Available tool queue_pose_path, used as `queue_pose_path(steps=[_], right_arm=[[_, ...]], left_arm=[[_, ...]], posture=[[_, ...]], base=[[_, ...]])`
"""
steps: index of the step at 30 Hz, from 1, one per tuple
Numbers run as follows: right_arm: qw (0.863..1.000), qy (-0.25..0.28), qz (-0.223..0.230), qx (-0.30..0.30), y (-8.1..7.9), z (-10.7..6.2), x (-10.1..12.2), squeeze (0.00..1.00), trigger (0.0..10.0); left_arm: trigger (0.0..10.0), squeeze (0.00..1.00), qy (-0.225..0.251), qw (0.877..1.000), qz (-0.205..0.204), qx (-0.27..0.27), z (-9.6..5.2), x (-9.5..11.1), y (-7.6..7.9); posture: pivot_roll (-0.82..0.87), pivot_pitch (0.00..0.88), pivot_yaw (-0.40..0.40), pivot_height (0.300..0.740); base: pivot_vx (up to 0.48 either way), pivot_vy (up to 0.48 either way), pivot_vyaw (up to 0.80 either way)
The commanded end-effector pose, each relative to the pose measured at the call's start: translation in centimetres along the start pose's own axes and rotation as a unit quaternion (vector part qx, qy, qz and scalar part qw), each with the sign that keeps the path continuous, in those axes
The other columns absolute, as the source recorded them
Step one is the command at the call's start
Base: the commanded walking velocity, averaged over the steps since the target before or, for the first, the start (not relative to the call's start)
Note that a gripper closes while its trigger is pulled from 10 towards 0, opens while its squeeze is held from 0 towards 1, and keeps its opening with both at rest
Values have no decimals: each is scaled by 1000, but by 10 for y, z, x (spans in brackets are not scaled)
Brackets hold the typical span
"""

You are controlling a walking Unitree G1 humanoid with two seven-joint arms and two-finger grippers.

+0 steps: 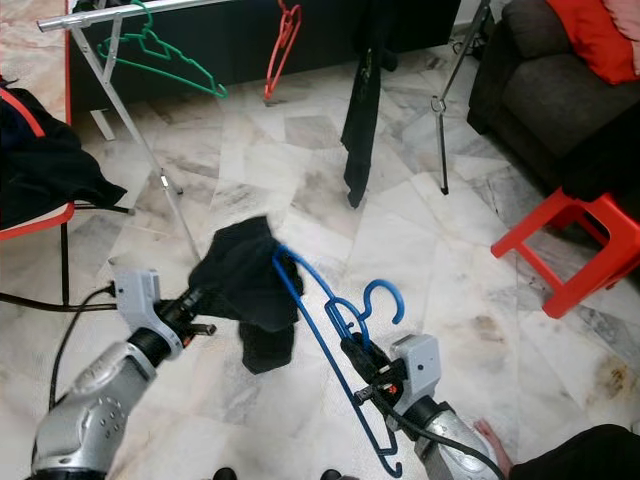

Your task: Hang hanger

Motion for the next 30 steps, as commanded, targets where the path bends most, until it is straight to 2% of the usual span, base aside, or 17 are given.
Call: queue_pose_path(steps=[1,2,3,5,7,11,12,17,18,19,20,21,22,26,27,28,30], right_arm=[[999,28,0,-43,12,-10,10,0,0],[1000,-9,22,6,3,-12,2,0,0],[1000,-9,22,6,3,-12,2,0,0],[995,-84,-12,45,-5,-17,-16,0,0],[982,-171,-66,46,1,-25,-40,0,0],[974,-219,-45,22,9,-29,-50,0,0],[962,-267,-40,33,8,-35,-60,0,0],[942,-320,-59,84,-1,-43,-70,0,0],[921,-362,-96,109,0,-50,-77,0,0],[910,-383,-113,116,3,-53,-80,0,0],[910,-383,-113,116,3,-53,-80,0,0],[894,-408,-142,119,12,-55,-84,0,0],[892,-412,-146,116,15,-54,-84,0,0],[898,-400,-150,107,23,-41,-75,0,0],[929,-336,-106,111,18,-25,-59,0,0],[944,-298,-72,122,14,-18,-45,0,0],[940,-298,-94,138,14,-19,-39,0,0]], left_arm=[[0,0,-14,999,10,37,-8,-5,-13],[0,0,-13,998,17,58,-9,-3,-21],[0,0,-13,998,17,58,-9,-3,-21],[0,0,-10,997,17,78,-9,0,-28],[0,0,-2,997,19,79,-8,6,-30],[0,0,7,997,29,77,-6,14,-30],[0,0,12,997,32,75,-5,17,-28],[0,0,13,997,29,64,-4,16,-22],[0,0,12,998,32,55,-4,16,-18],[0,0,11,998,34,48,-4,16,-16],[0,0,11,998,34,48,-4,16,-16],[0,0,9,999,38,34,-4,15,-11],[0,0,8,999,40,30,-4,15,-9],[0,0,7,999,44,20,-6,14,-4],[0,0,6,999,47,7,-7,13,-1],[0,0,0,998,58,-1,-8,11,2],[0,0,-4,998,65,-6,-9,10,3]], posture=[[-30,195,-40,740],[-22,194,-39,740],[-22,194,-39,740],[-29,200,-37,740],[-28,204,-38,740],[-25,223,-40,740],[-31,231,-41,740],[-27,243,-40,740],[-32,249,-40,740],[-31,253,-40,740],[-31,253,-40,740],[-29,254,-40,740],[-29,254,-40,740],[-24,261,-40,740],[-19,263,-40,740],[-13,266,-37,740],[-15,269,-33,740]], base=[[0,0,0],[0,0,0],[0,0,0],[0,0,0],[0,0,0],[0,0,0],[0,0,0],[0,0,0],[0,0,0],[0,0,0],[0,0,0],[0,0,0],[0,0,0],[0,0,0],[0,0,0],[0,0,0],[0,0,0]])
Point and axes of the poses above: a point about 5 cm out from each wrist's last joint towards the gripper, its own z axis pointing out of the wrist towards the gripper, its own x axis along the axis of the wrist's last joint, y = z × x, the point moved 2 cm from there along z, pointing out of the wrist towards the gripper, and after that the axes turned 3 degrees about z, right-handed, at the moved point
